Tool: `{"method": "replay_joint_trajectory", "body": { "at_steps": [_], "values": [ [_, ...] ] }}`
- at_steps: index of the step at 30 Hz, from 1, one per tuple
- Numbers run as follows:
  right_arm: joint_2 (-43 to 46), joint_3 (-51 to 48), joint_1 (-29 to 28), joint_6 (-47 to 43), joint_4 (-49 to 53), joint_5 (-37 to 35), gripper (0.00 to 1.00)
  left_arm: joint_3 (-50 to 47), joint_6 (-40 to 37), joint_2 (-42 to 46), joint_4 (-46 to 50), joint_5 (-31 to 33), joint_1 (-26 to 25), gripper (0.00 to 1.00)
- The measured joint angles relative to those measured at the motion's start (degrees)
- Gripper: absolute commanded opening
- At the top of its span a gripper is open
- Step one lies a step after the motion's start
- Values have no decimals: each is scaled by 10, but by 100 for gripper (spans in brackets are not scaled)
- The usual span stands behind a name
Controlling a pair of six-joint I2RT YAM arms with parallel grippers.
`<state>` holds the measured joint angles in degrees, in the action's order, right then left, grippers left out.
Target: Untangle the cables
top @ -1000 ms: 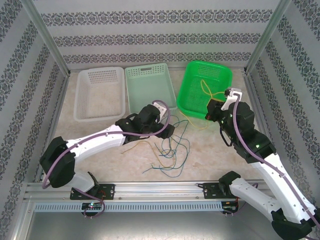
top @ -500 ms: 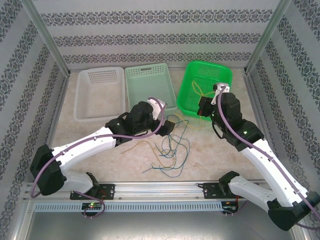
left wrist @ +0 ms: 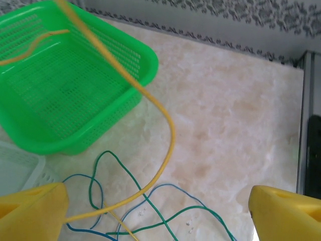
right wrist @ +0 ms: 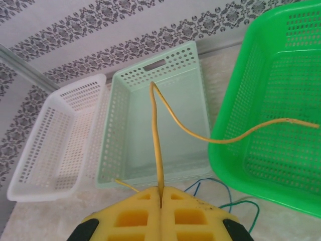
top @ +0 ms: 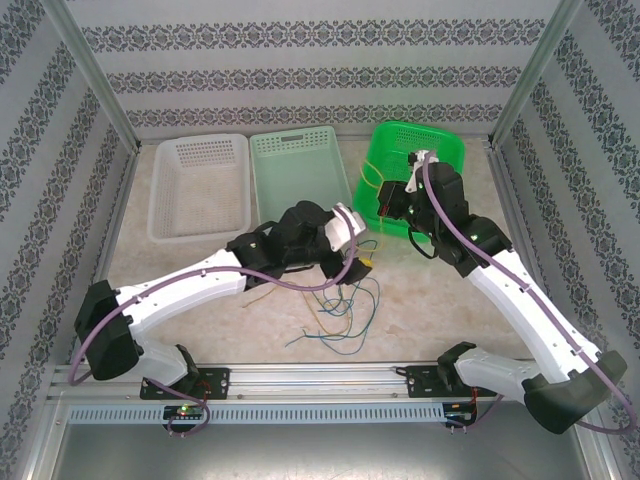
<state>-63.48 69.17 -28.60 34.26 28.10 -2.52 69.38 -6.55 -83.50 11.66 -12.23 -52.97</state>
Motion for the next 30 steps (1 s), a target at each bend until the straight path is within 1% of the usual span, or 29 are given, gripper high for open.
{"method": "replay_joint_trajectory", "body": {
  "at_steps": [5,8,12,14,17,19,24,28,30],
  "values": [
    [0,1,0,18,0,29,0,29,-51,-31,33,8,-7,93],
    [-1,5,0,26,0,47,0,53,-71,-55,53,27,-7,91],
    [0,9,0,38,-2,66,0,79,-81,-84,73,70,-7,87],
    [1,9,4,48,-6,76,0,89,-82,-98,81,85,-7,80],
    [8,9,11,59,-11,82,0,97,-73,-112,89,110,-7,59],
    [19,7,15,62,-16,79,0,97,-62,-116,91,128,-7,47],
    [82,-41,15,66,-47,41,0,97,-19,-115,87,157,-6,30],
    [132,-80,14,67,-68,9,0,91,39,-106,84,159,-2,17],
    [155,-109,7,74,-90,-10,0,89,73,-100,80,156,2,12]
  ]
}}
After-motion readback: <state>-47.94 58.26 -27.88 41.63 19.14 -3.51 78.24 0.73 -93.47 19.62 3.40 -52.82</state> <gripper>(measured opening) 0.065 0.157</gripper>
